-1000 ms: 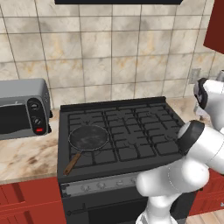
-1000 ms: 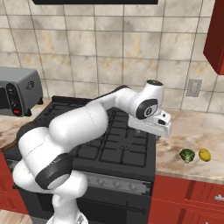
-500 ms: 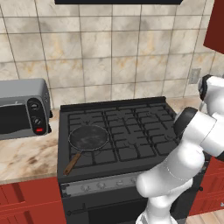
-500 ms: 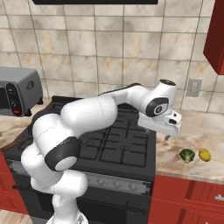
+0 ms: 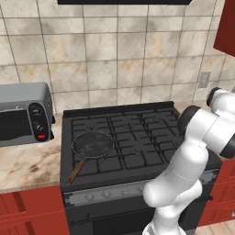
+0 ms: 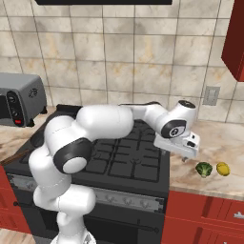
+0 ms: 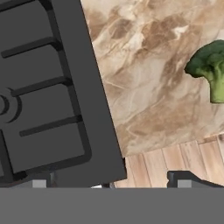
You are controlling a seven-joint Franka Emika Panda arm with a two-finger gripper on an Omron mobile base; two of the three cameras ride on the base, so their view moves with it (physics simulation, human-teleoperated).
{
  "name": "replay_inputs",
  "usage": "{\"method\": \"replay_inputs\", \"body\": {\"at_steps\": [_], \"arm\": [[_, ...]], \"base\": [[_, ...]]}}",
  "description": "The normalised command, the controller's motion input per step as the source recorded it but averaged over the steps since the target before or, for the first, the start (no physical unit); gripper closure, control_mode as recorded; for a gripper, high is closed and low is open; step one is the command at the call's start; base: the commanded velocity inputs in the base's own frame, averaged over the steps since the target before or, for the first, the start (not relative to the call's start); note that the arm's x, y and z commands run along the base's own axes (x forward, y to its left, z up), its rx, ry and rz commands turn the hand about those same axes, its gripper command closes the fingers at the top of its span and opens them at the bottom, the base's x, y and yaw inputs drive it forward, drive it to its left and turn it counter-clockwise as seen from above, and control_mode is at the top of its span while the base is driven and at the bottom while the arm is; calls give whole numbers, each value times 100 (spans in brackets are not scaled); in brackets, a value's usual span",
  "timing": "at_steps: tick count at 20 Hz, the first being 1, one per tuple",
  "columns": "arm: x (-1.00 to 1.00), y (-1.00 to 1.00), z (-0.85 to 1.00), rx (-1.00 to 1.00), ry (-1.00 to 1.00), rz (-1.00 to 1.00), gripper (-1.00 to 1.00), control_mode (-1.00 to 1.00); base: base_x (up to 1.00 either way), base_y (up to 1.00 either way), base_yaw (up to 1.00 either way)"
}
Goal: Put the lemon and broccoli in the pan. Then turn on the front left burner and set the heat to medium.
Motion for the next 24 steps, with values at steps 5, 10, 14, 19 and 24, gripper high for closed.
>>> {"method": "replay_inputs", "body": {"at_steps": [5,10,14,19,24], "arm": [[10,-2,-55,0,-14,0,-100,-100],[18,-13,-24,0,-9,1,-100,-100],[24,-30,0,0,1,2,-100,-100],[21,-31,1,-1,7,1,-100,-100],[21,-29,0,-2,15,1,-100,-100]], "base": [[0,0,0],[0,0,0],[0,0,0],[0,0,0],[0,0,0]]}}
